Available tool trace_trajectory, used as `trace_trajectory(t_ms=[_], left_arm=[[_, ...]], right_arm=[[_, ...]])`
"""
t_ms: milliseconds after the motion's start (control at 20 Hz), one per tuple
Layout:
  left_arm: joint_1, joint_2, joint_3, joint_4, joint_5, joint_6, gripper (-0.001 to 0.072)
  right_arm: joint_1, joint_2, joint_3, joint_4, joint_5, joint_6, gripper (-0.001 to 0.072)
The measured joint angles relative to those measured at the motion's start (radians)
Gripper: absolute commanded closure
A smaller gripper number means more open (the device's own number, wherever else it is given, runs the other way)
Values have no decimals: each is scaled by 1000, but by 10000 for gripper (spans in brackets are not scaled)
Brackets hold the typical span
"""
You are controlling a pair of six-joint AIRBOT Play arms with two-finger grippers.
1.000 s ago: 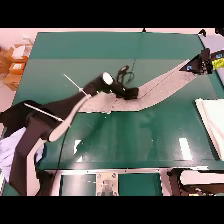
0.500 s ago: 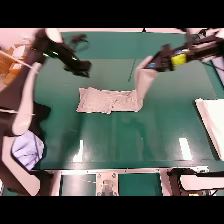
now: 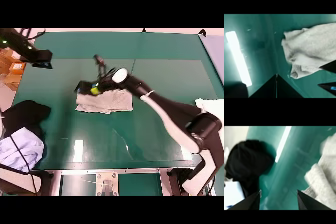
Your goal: Fold the shirts.
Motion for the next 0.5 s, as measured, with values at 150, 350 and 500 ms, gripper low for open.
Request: trace_trajectory(t_ms=[150, 350, 500], left_arm=[[64, 6, -6, 5, -16, 18, 687], [119, 10, -8, 7, -29, 29, 687], [134, 10, -8, 4, -31, 35, 686]], right_arm=[[-43, -10, 15, -68, 38, -7, 203], [-263, 65, 16, -220, 216, 51, 202], [-446, 132, -54, -294, 336, 86, 127]])
